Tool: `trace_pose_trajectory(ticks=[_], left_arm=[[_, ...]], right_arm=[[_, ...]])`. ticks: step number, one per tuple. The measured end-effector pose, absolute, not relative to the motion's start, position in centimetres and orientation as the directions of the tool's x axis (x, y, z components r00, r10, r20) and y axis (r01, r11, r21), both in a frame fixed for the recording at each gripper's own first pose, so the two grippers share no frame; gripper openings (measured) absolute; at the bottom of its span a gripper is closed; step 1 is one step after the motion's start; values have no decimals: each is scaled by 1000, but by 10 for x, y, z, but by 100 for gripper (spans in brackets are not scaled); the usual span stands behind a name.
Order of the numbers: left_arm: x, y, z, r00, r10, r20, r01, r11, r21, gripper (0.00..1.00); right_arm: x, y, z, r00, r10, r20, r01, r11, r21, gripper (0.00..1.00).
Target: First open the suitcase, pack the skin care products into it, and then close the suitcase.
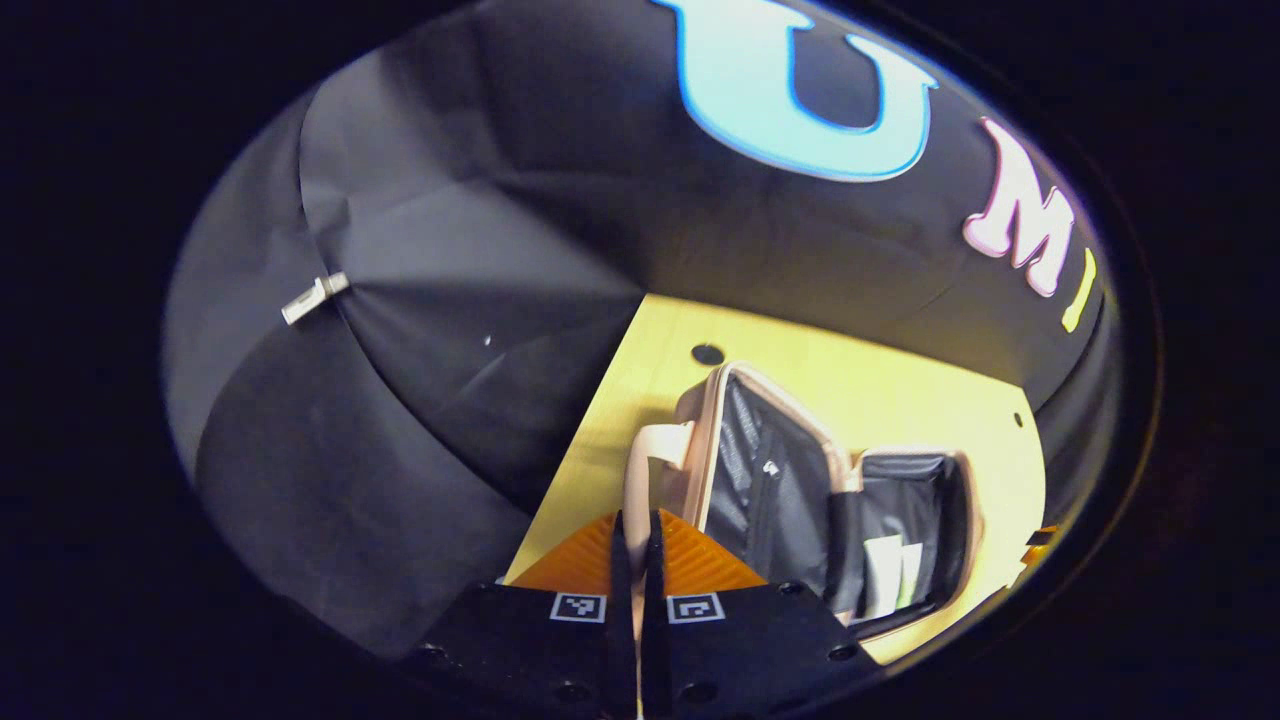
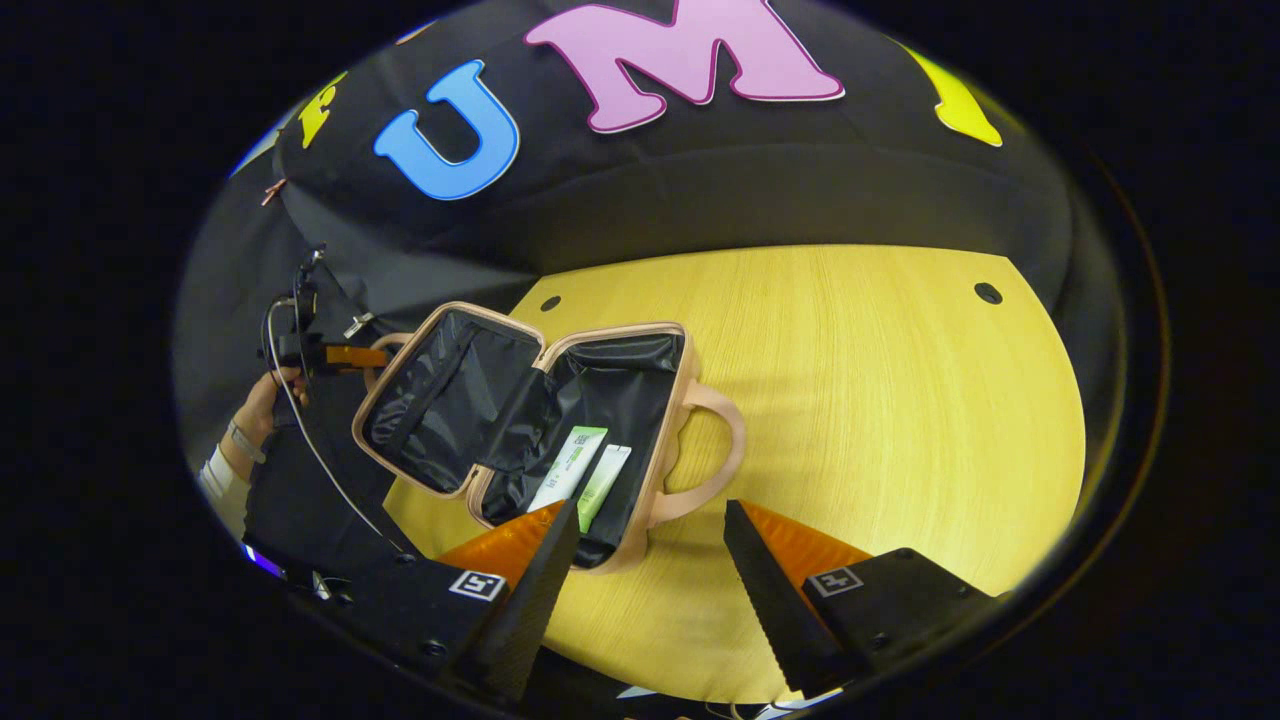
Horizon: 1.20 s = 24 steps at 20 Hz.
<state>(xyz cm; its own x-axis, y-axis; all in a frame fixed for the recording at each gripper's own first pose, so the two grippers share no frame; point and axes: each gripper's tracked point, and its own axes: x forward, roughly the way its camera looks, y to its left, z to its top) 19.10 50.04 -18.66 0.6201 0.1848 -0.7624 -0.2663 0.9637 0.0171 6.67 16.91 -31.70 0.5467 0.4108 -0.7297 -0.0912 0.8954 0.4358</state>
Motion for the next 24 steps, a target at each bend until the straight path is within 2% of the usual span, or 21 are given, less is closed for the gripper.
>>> trace_pose_trajectory(ticks=[5, 9, 13, 16, 18, 20, 21, 24], left_arm=[[204, 383, -112, 753, 67, -655, -97, 995, -9, 7], [210, 258, -88, 780, -143, -609, 72, 988, -140, 8], [214, 143, -131, 687, -294, -665, 161, 953, -255, 7], [225, 80, -197, 607, -330, -723, 214, 944, -251, 8], [224, 53, -251, 504, -352, -789, 181, 936, -303, 9], [227, 48, -297, 414, -325, -850, 105, 945, -311, 10], [230, 47, -306, 397, -303, -866, 121, 953, -278, 10], [228, 47, -307, 414, -206, -887, 197, 971, -134, 10]], right_arm=[[45, 125, -302, 572, 404, -714, -154, 907, 391, 93], [27, 101, -296, 584, 405, -703, -169, 908, 382, 93], [12, 77, -287, 612, 392, -687, -142, 909, 392, 93], [-4, 58, -283, 628, 380, -679, -107, 907, 408, 93], [-15, 42, -283, 636, 366, -679, -82, 907, 412, 93], [-26, 25, -288, 637, 342, -691, -61, 916, 397, 93], [-32, 18, -288, 637, 336, -694, -53, 917, 395, 93], [-44, -2, -291, 632, 327, -703, -46, 921, 387, 93]])
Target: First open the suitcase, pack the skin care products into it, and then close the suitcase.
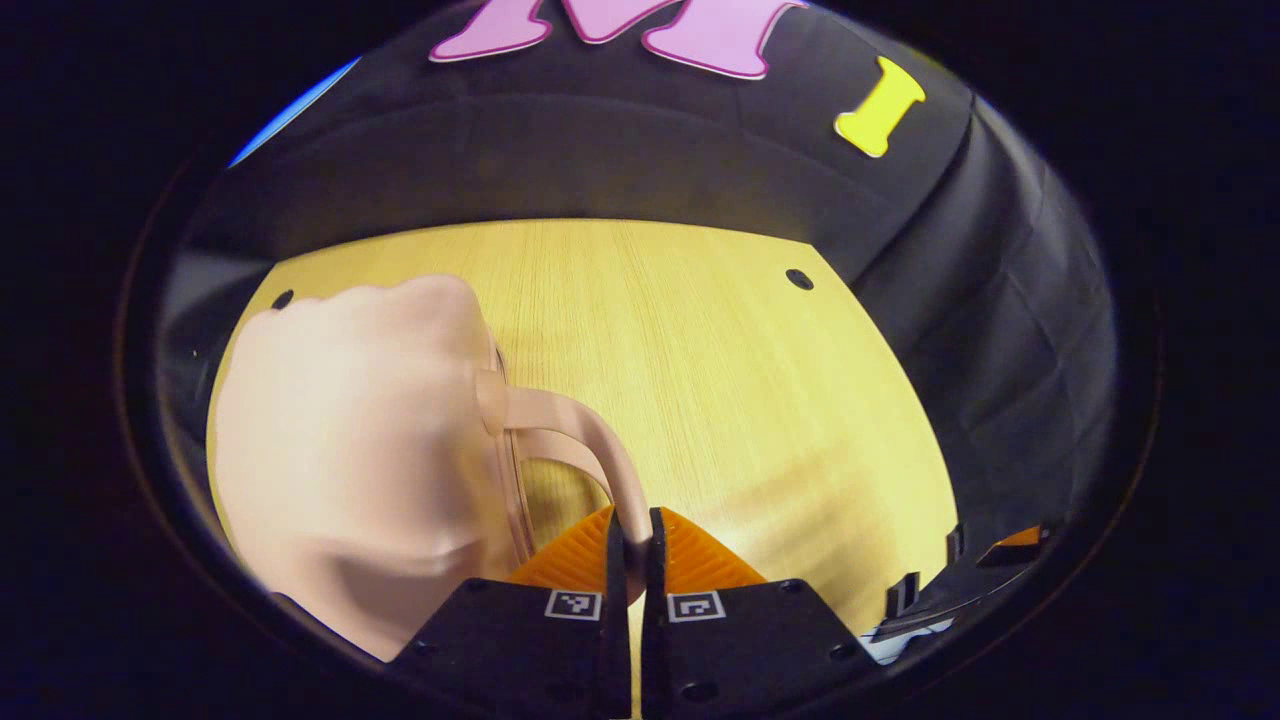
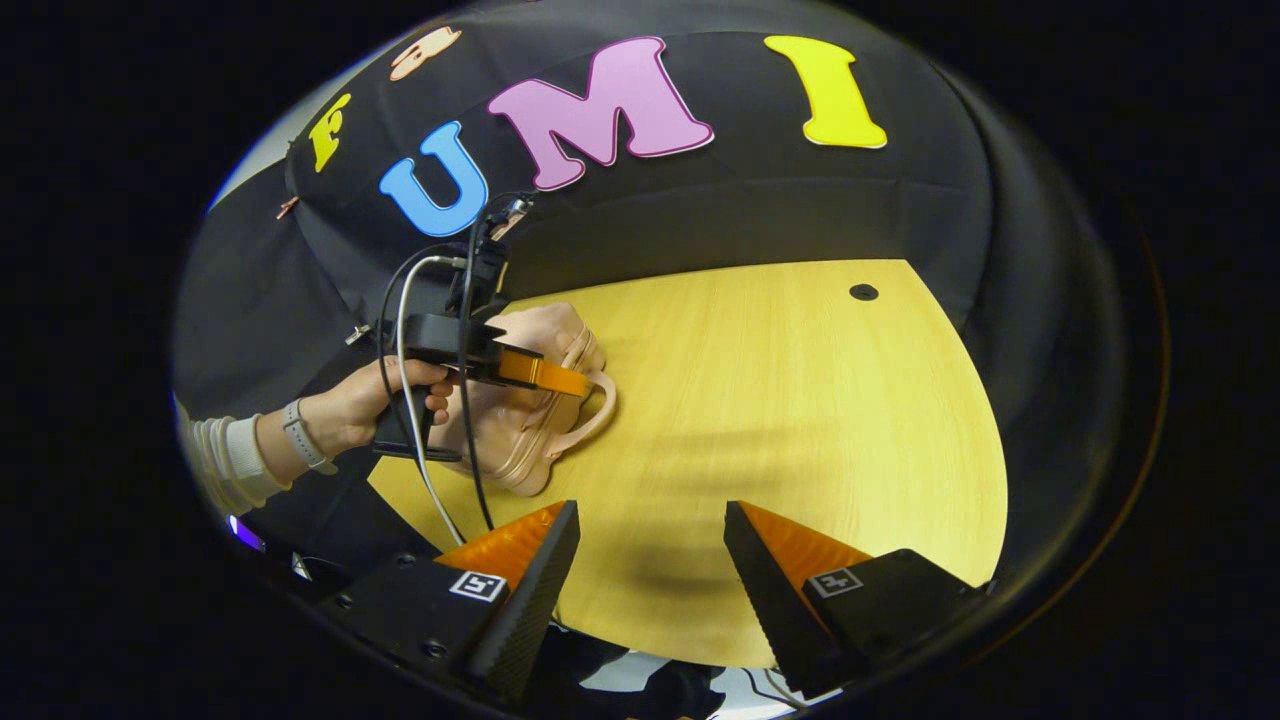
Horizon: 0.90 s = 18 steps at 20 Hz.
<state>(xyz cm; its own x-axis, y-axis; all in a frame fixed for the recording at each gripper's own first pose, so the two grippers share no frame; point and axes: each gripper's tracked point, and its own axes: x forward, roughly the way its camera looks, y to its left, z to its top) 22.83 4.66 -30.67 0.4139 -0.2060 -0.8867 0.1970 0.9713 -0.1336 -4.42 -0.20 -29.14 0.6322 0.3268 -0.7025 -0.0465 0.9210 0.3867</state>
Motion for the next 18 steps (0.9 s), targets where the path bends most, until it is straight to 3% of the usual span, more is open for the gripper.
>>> trace_pose_trajectory(ticks=[4, 7, 10, 15, 18], left_arm=[[227, 45, -294, 453, -132, -882, 197, 979, -45, 16], [219, 22, -223, 577, -221, -786, 217, 970, -114, 22], [208, 18, -140, 744, -207, -635, 223, 973, -57, 95], [178, 18, -9, 909, -201, -366, 195, 979, -54, 95], [170, 25, 28, 948, -214, -237, 224, 974, 17, 96]], right_arm=[[-46, -20, -295, 640, 312, -703, -45, 928, 370, 93], [-24, -24, -282, 686, 292, -666, -59, 935, 350, 98], [9, -28, -249, 768, 258, -586, -94, 950, 296, 97], [75, -37, -131, 937, 133, -322, -93, 986, 136, 97], [88, -32, -74, 980, 55, -190, -44, 997, 60, 96]])
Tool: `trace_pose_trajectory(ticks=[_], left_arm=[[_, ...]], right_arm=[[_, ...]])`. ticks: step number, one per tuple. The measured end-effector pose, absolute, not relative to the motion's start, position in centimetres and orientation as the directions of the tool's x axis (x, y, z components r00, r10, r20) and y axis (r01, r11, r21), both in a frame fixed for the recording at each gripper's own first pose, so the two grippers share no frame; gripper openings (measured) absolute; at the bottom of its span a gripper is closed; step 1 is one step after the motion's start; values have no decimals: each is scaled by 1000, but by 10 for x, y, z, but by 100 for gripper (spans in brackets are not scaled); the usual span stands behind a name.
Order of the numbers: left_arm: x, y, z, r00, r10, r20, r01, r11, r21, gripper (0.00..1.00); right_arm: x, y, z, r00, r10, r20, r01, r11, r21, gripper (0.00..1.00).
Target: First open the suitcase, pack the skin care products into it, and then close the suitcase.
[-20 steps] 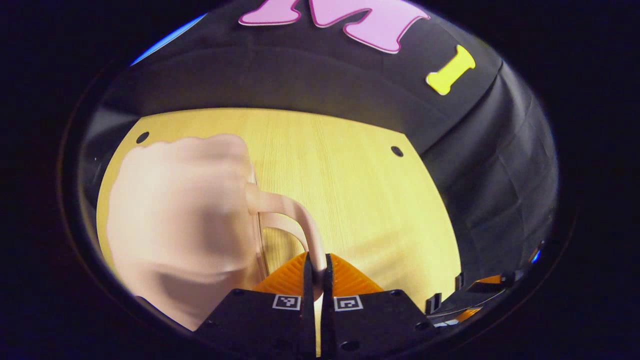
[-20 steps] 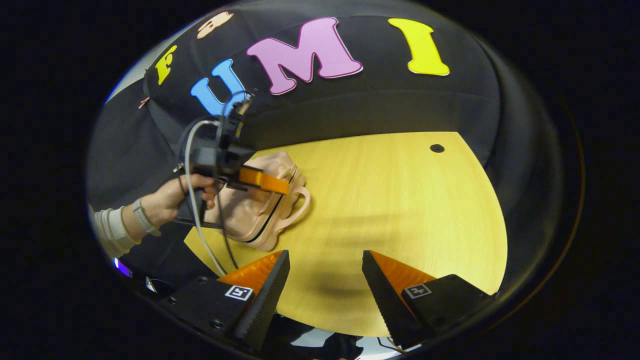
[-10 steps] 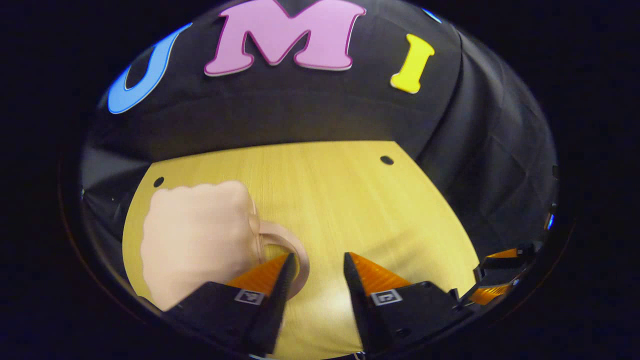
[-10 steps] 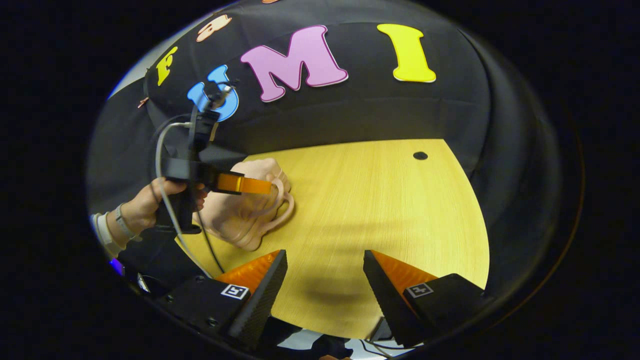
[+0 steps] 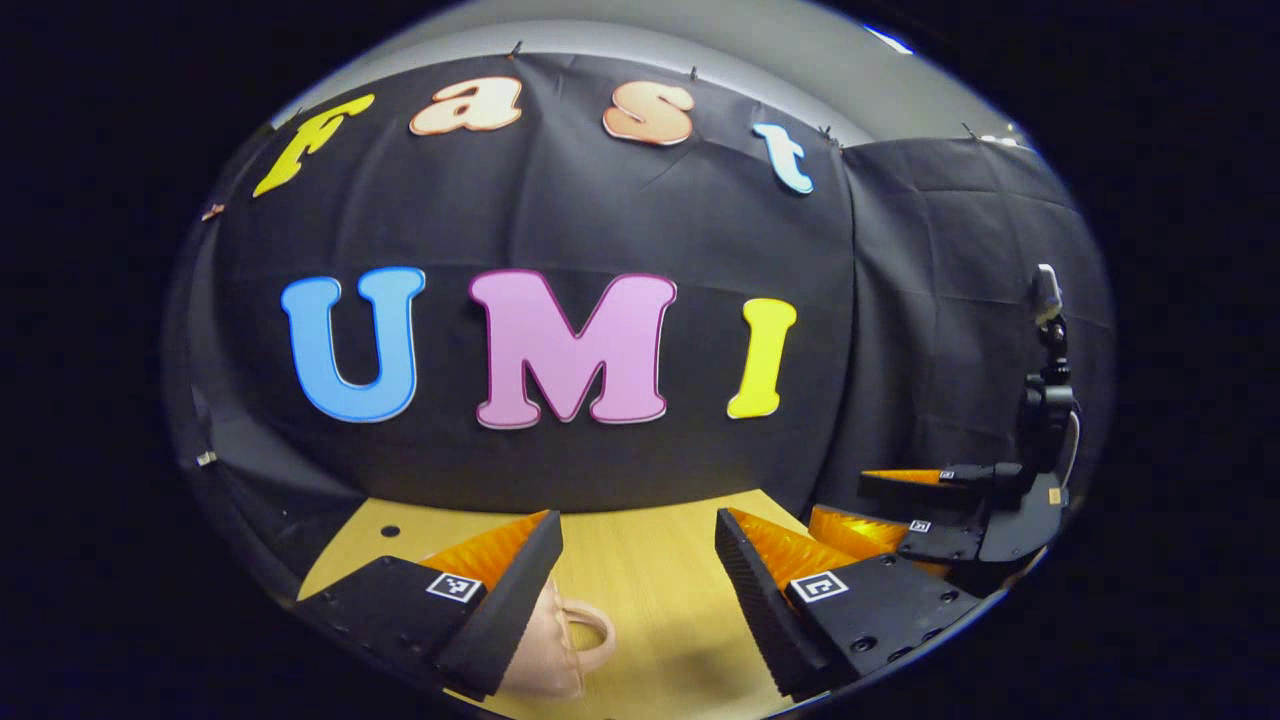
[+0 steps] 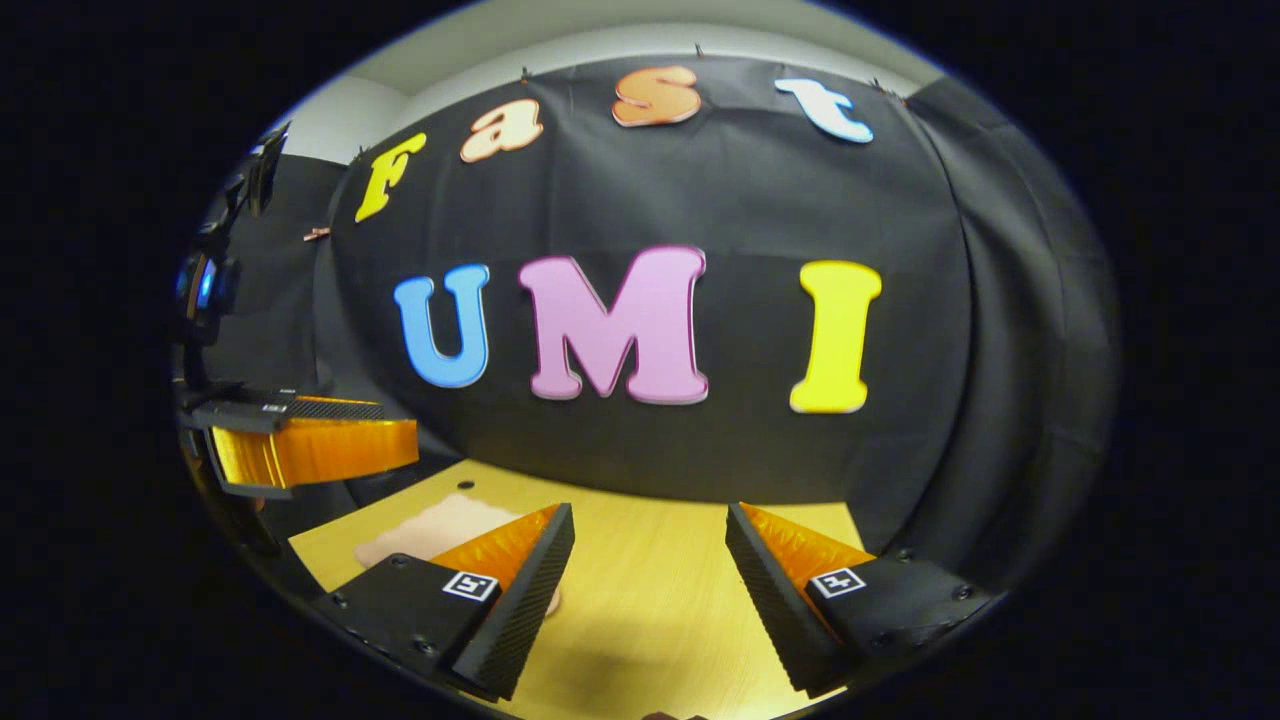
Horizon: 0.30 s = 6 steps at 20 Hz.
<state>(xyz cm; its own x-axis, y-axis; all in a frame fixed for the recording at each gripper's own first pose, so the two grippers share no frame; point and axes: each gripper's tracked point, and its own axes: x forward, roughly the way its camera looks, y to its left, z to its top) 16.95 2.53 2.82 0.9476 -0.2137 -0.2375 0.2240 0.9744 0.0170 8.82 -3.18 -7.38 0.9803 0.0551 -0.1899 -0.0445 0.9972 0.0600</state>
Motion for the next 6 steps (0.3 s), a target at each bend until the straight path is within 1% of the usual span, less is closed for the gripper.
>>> trace_pose_trajectory(ticks=[2, 3, 5, 6], left_arm=[[166, 25, 33, 952, -177, -248, 199, 978, 65, 96], [165, 29, 42, 961, -165, -223, 187, 979, 78, 96], [169, 62, 55, 977, -127, -171, 145, 985, 95, 96], [171, 74, 60, 983, -102, -152, 118, 988, 103, 96]], right_arm=[[87, -21, -53, 988, 40, -147, -37, 999, 24, 97], [87, -13, -44, 991, 44, -124, -42, 999, 23, 97], [87, -5, -34, 995, 42, -94, -41, 999, 4, 97], [87, -3, -32, 995, 34, -92, -34, 999, -8, 94]])
